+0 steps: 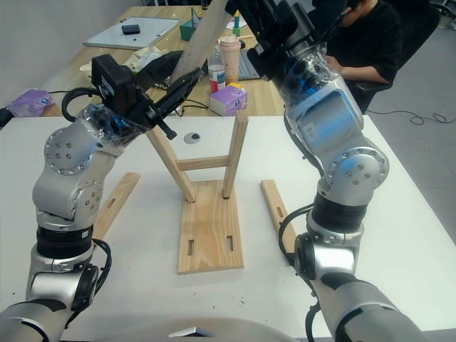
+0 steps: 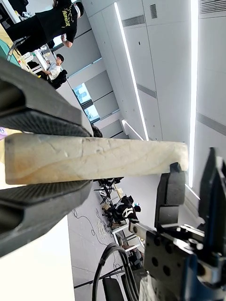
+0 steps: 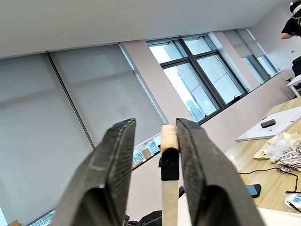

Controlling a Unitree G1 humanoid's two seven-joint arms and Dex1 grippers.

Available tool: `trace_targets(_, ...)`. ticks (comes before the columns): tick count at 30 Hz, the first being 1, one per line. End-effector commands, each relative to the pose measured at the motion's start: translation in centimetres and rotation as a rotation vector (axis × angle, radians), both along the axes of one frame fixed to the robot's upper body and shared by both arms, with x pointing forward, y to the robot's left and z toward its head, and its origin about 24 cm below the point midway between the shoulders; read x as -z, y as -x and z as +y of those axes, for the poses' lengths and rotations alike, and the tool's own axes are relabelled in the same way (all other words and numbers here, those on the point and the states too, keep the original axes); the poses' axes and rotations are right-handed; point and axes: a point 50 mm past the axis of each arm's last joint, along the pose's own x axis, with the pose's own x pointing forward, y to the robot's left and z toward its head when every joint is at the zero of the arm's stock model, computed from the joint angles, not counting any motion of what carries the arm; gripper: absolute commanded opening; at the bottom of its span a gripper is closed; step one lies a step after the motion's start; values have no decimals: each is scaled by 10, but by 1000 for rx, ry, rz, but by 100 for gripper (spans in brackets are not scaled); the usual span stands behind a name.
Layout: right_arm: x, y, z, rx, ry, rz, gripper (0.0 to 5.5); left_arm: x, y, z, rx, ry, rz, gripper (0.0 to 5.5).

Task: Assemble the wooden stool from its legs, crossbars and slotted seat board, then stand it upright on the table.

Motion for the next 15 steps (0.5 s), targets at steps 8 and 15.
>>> trace_targets(8,4,4,11,-78,34,13,39,-9,6,-5,37,2,-44,127)
trace_targets(15,11,3,15,-94,69,40,162,-10,7,-6,45,5,-49,127)
